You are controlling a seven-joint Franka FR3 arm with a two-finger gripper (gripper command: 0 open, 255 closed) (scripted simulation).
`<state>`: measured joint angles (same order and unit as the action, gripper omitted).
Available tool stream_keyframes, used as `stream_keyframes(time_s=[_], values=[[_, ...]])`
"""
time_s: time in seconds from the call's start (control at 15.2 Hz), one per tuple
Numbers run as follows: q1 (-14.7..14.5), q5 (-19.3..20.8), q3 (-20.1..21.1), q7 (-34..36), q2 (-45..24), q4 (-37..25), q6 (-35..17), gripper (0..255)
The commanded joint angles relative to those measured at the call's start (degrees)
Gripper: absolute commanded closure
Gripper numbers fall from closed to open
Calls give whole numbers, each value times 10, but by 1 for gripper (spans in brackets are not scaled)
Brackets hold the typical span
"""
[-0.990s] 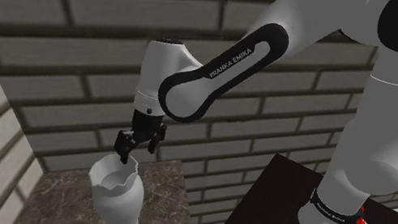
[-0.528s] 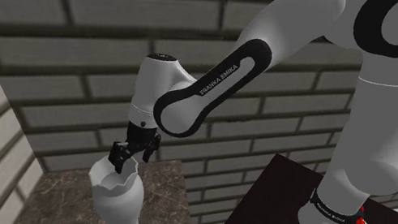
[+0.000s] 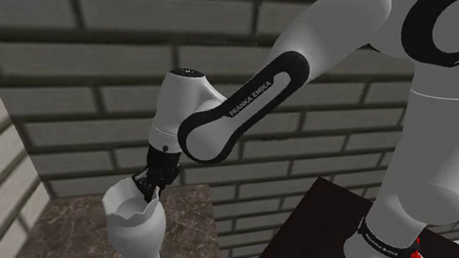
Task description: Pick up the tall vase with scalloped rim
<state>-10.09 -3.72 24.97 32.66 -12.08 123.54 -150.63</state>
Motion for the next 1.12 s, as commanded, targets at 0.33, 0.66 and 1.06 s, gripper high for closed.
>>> stream_keyframes(time_s=[0.33, 0.66, 1.06], values=[[1, -3, 1, -2, 5, -2, 7, 255], [6, -15, 5, -7, 30, -14, 42, 255], [10, -28, 8, -11, 57, -32, 86, 255]])
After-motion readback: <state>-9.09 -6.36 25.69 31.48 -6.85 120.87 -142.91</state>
